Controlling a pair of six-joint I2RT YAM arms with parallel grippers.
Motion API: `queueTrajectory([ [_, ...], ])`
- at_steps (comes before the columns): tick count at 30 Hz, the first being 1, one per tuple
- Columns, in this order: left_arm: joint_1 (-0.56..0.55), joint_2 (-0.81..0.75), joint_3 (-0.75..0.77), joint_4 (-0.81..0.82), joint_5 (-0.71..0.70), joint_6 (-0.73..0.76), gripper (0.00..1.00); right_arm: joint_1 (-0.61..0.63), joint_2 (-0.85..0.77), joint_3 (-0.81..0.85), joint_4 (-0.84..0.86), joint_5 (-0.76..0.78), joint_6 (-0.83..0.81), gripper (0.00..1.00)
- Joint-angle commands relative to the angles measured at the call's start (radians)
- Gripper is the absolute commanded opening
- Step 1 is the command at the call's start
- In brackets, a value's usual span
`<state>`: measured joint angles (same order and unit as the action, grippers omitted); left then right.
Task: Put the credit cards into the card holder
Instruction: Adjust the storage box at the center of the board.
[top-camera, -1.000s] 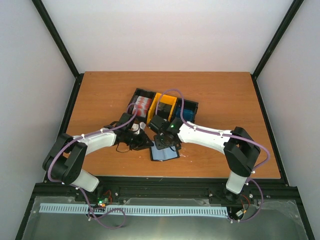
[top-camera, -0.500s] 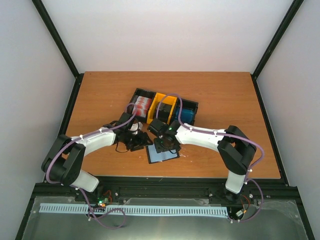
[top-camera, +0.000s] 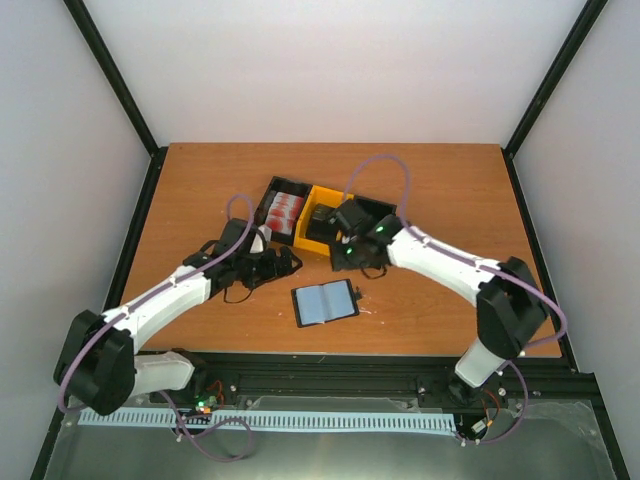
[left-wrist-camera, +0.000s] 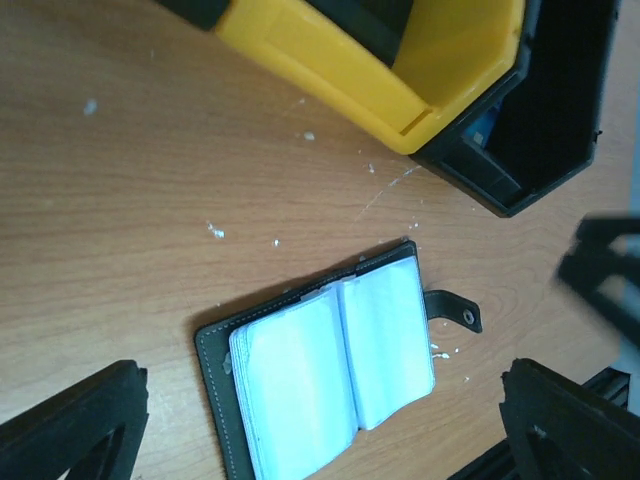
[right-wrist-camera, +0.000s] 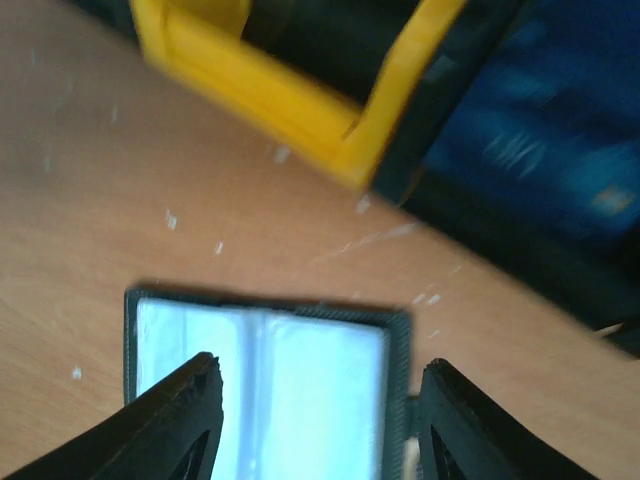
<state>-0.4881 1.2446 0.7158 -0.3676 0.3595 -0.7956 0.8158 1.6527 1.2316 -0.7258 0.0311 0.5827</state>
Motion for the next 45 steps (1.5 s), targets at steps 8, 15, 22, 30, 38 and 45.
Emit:
queueTrajectory([
  [8,0.101,-0.019,0.099,-0.044,-0.016,0.033,0.98,-0.332,0.01,0.205,-0.042,-0.212,-0.353,0.55],
  [15,0.161,0.047,0.202,-0.114,-0.026,0.098,0.94,-0.344,0.167,0.365,-0.119,-0.163,-0.503,0.55],
  [22,0.163,0.095,0.193,-0.093,0.016,0.154,0.86,-0.399,0.236,0.309,-0.13,-0.158,-0.674,0.49],
  [30,0.162,0.21,0.201,0.002,0.09,0.234,0.69,-0.429,0.368,0.378,-0.221,-0.232,-0.784,0.41],
  [38,0.152,0.353,0.268,0.043,0.016,0.272,0.63,-0.429,0.473,0.45,-0.271,-0.218,-0.828,0.43],
  [45,0.138,0.435,0.283,0.102,-0.023,0.239,0.56,-0.428,0.479,0.451,-0.298,-0.263,-0.862,0.44],
])
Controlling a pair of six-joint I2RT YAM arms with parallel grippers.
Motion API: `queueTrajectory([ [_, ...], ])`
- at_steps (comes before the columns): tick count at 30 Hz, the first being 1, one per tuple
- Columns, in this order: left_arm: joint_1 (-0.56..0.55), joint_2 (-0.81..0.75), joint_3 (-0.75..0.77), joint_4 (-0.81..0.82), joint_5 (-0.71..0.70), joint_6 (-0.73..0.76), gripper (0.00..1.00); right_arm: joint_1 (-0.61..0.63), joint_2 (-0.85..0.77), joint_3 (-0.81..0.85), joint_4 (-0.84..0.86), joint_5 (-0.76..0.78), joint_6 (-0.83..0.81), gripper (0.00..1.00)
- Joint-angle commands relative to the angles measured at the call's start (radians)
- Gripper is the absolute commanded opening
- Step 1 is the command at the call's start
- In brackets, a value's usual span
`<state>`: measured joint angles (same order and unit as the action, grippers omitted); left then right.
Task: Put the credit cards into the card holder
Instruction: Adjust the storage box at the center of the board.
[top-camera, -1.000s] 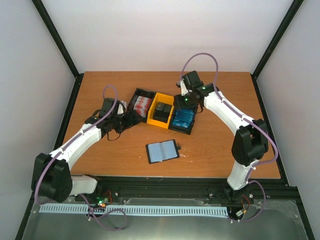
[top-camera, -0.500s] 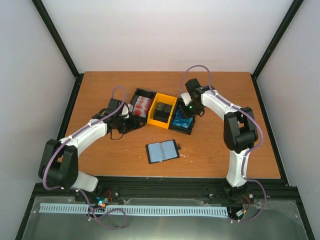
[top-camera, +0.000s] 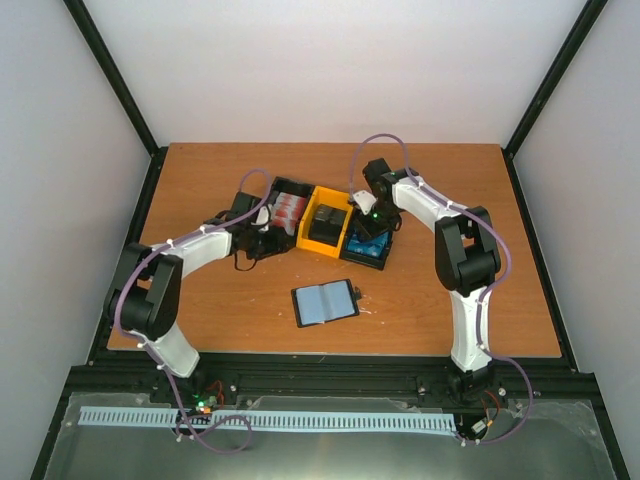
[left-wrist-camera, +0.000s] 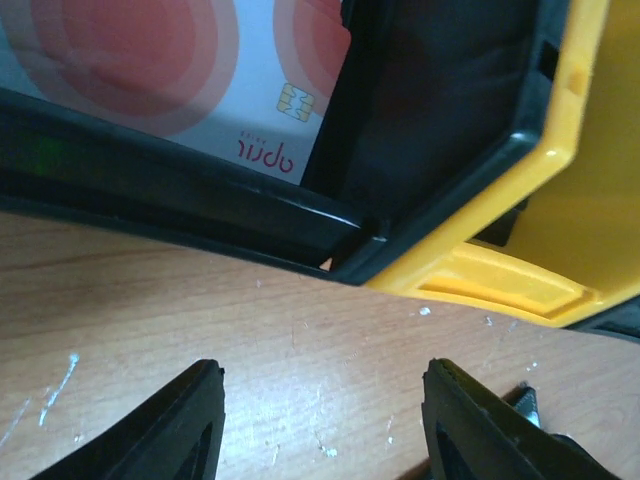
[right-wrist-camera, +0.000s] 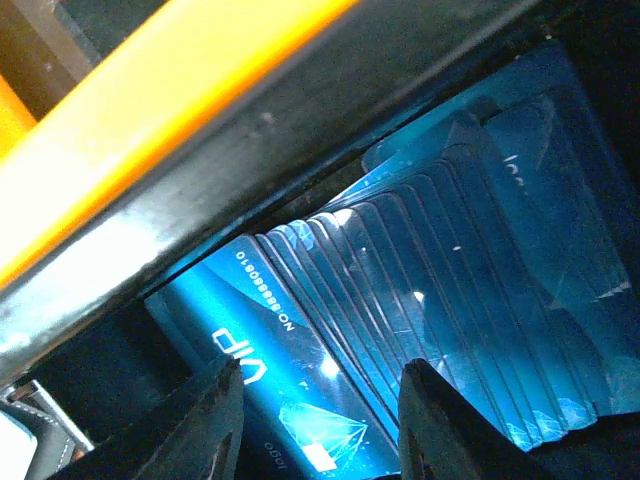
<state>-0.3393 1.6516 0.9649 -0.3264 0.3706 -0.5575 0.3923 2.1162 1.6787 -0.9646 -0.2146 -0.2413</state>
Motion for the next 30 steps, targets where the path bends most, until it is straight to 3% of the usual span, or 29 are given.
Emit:
queueTrajectory([
  [1,-0.014,0.036,0.034,0.072,-0.043,-0.003,0.55,-0.004,0.017,0.001,-0.062,-0.026,-0.042,0.44],
  [13,-0.057,0.136,0.078,0.149,-0.111,-0.007,0.44,0.027,0.034,-0.039,-0.032,0.056,-0.002,0.43],
  [27,-0.06,0.253,0.195,0.153,-0.063,0.015,0.43,0.06,-0.04,-0.134,0.002,0.047,0.048,0.47],
  [30,-0.06,0.263,0.206,0.15,-0.053,0.019,0.43,0.059,-0.039,-0.126,0.013,0.111,0.057,0.47],
])
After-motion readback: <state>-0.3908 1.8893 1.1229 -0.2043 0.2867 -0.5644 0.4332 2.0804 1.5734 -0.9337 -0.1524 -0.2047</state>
